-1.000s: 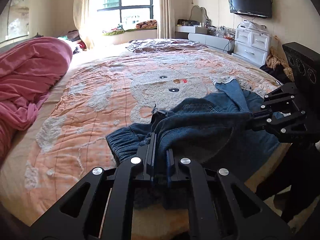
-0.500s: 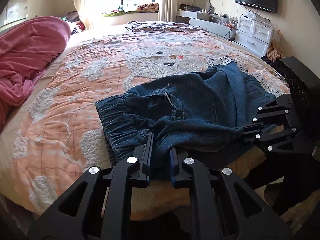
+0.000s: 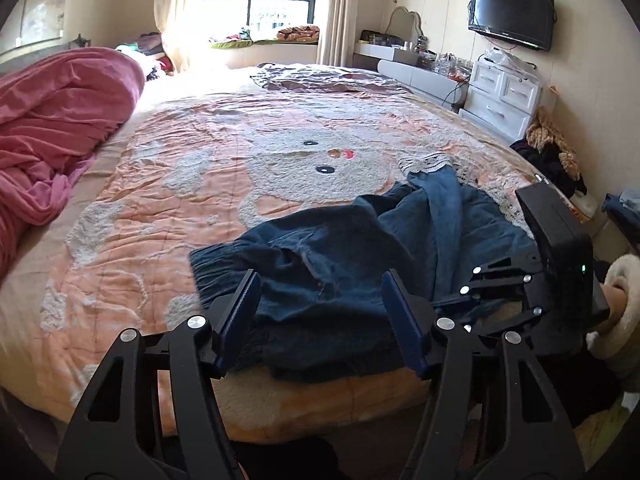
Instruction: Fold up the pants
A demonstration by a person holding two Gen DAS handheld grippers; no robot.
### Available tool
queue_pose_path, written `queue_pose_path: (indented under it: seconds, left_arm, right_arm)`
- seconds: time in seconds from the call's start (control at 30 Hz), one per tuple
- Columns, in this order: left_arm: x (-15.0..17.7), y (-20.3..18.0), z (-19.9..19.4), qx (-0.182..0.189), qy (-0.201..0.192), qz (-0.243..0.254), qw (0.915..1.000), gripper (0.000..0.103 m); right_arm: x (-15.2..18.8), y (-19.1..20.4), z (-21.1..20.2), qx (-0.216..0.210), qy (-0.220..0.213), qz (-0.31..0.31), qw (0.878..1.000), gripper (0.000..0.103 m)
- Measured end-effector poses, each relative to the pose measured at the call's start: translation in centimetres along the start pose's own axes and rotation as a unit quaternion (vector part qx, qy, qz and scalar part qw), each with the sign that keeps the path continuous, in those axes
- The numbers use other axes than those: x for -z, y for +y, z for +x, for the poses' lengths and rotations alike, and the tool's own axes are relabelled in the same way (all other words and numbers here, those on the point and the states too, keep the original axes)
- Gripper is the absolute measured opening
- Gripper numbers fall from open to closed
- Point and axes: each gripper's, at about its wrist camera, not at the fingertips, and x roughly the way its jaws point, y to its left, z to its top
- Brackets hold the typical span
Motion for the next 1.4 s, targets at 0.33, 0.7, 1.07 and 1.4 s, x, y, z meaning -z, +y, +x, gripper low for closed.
queue_pose_path:
  seconds: [0.33, 0.7, 1.07, 1.4]
  left_arm:
    - [3.2, 0.8, 6.4, -0.033, 0.095, -0.016, 0.9948, 0.029]
    - [3.8, 0.1, 6.7, -0.043, 0.091, 0.006, 0.9948, 0.029]
    - [0.0, -2.3, 1.5, -0.004, 0.022, 0.007, 0.9997, 0.045]
    - [-3.1, -9.3, 9.1, 0.133, 0.082, 0.026, 0.9874, 0.045]
  right_arm:
    - [-1.4, -2.9, -5.3, -0.007, -0.097, 0.065, 0.993, 0.046]
    - [-0.7, -5.8, 0.5, 0.035, -0.007, 0.133, 0.99, 0.046]
    - [-0.1, -10.4, -8.4, 0.066, -0.131, 0.197, 0.969, 0.05]
    - [1.0, -16.0, -11.3, 0.128, -0.149, 0.258, 0.946, 0.059]
